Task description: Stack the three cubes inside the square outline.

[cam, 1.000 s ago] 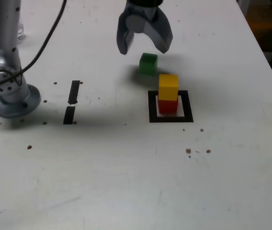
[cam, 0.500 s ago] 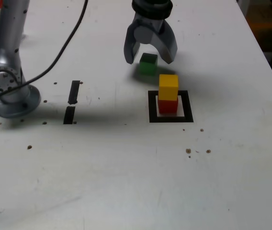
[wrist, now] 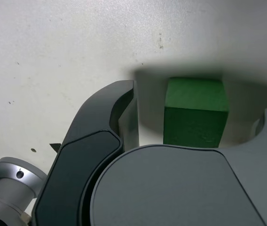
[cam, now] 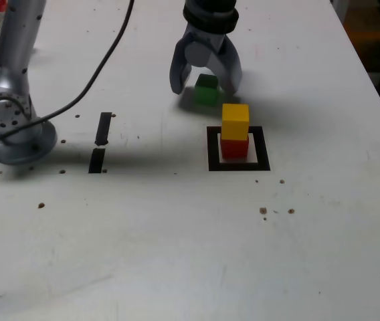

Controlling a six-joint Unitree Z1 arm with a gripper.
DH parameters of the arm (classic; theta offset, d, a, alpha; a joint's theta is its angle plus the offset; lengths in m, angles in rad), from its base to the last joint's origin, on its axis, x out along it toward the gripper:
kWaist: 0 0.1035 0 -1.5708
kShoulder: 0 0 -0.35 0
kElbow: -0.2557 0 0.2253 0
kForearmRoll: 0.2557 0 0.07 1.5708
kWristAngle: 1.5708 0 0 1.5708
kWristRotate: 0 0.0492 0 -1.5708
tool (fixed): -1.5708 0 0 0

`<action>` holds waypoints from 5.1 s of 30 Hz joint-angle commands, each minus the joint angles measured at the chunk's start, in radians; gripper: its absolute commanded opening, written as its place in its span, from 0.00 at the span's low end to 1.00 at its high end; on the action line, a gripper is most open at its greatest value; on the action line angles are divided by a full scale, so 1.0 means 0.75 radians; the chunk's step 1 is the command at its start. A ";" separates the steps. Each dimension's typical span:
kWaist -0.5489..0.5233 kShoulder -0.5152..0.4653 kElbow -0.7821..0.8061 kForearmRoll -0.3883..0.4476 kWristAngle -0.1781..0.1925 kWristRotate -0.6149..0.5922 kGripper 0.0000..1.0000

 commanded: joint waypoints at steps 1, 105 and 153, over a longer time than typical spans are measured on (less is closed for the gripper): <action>0.002 0.009 0.000 0.005 -0.007 0.004 0.88; -0.573 -0.197 -0.364 0.398 -0.096 -0.743 0.28; -0.613 -0.084 -0.355 0.312 -0.107 -0.780 0.40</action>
